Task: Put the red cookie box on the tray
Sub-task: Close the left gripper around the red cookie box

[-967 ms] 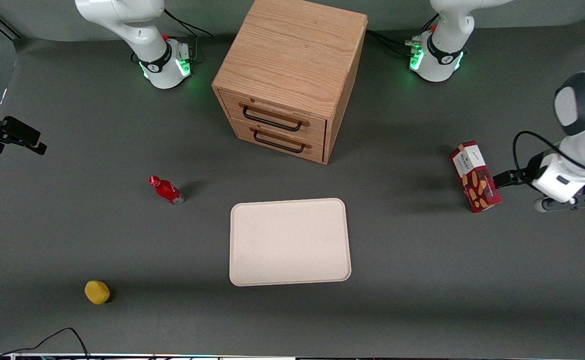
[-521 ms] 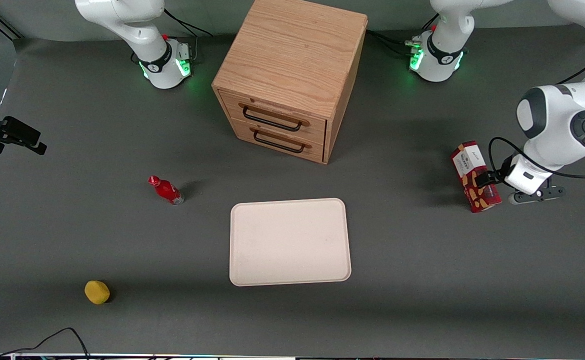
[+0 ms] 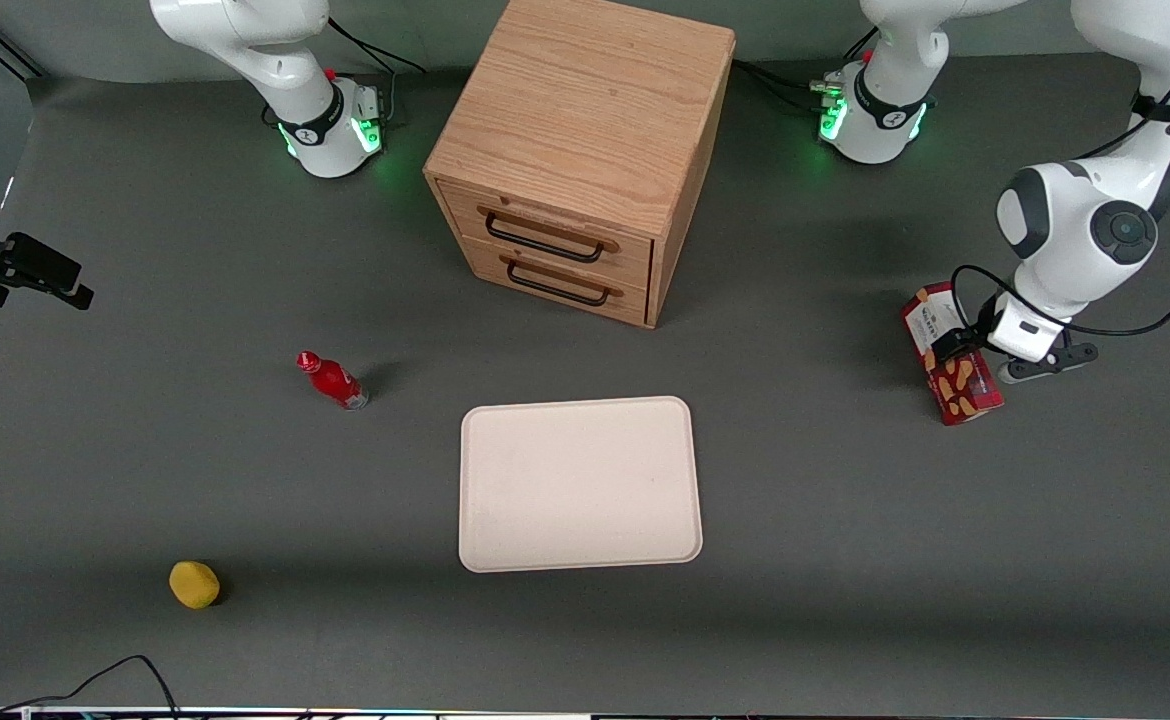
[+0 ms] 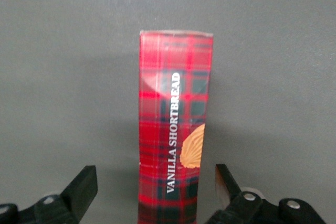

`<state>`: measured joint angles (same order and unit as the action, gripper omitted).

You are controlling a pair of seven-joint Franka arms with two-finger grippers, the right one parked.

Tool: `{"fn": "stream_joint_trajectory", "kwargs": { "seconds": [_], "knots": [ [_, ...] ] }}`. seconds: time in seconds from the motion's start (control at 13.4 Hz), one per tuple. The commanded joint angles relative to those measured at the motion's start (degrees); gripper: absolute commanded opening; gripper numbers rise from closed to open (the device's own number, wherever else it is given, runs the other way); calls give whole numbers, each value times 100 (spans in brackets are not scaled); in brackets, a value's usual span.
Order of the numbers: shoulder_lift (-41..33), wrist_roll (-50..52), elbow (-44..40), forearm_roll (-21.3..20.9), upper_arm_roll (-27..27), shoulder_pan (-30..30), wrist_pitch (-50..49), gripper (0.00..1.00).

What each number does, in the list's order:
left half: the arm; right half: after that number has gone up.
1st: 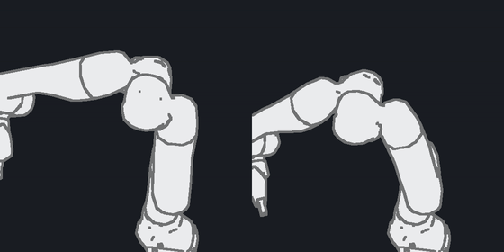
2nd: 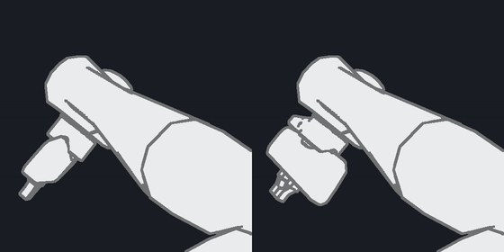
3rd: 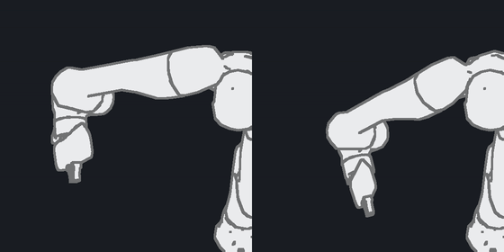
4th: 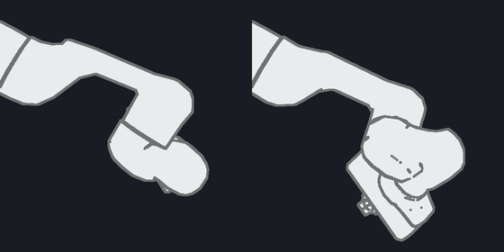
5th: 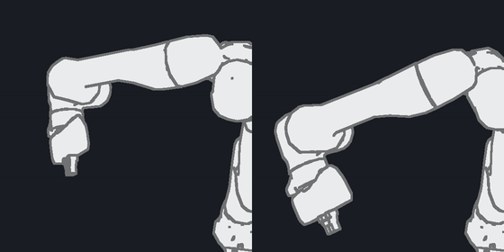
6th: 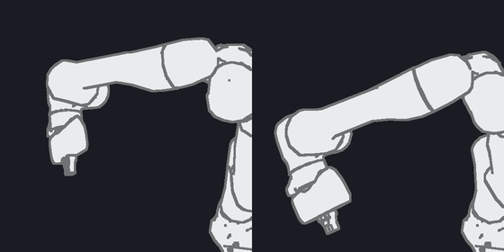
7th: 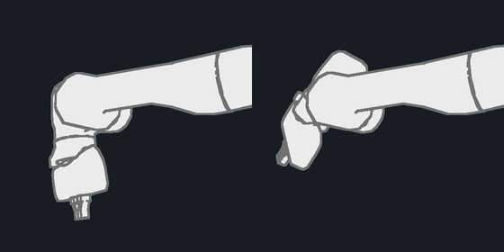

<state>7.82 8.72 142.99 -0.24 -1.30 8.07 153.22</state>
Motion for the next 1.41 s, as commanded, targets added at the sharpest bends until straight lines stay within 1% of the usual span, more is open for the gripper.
{"fn": "stream_joint_trajectory", "kwargs": {
  "seconds": [0.0, 0.07, 0.15, 0.22, 0.3, 0.45, 0.52, 0.6, 0.82, 0.97, 1.19, 1.34],
  "knots": [
    [-70, 129, 194, 199, 7, -60, 226, 100],
    [-70, 138, 194, 208, 7, -68, 226, 94],
    [-70, 147, 194, 208, 7, -77, 226, 85],
    [-70, 147, 194, 208, 7, -77, 226, 71],
    [-70, 147, 194, 208, -1, -86, 217, 53],
    [-79, 156, 186, 208, -10, -95, 165, 24],
    [-97, 147, 177, 208, -19, -104, 147, 18],
    [-149, 164, 142, 208, -19, -130, 69, 8],
    [-412, 217, -191, 217, -28, -139, -781, 9],
    [-728, 549, -577, 217, -115, -243, -1816, 9],
    [-844, 1165, -1945, 217, -519, -358, -3828, 10],
    [-747, 1473, -2851, 217, -783, -376, -4762, 10]
  ]
}}
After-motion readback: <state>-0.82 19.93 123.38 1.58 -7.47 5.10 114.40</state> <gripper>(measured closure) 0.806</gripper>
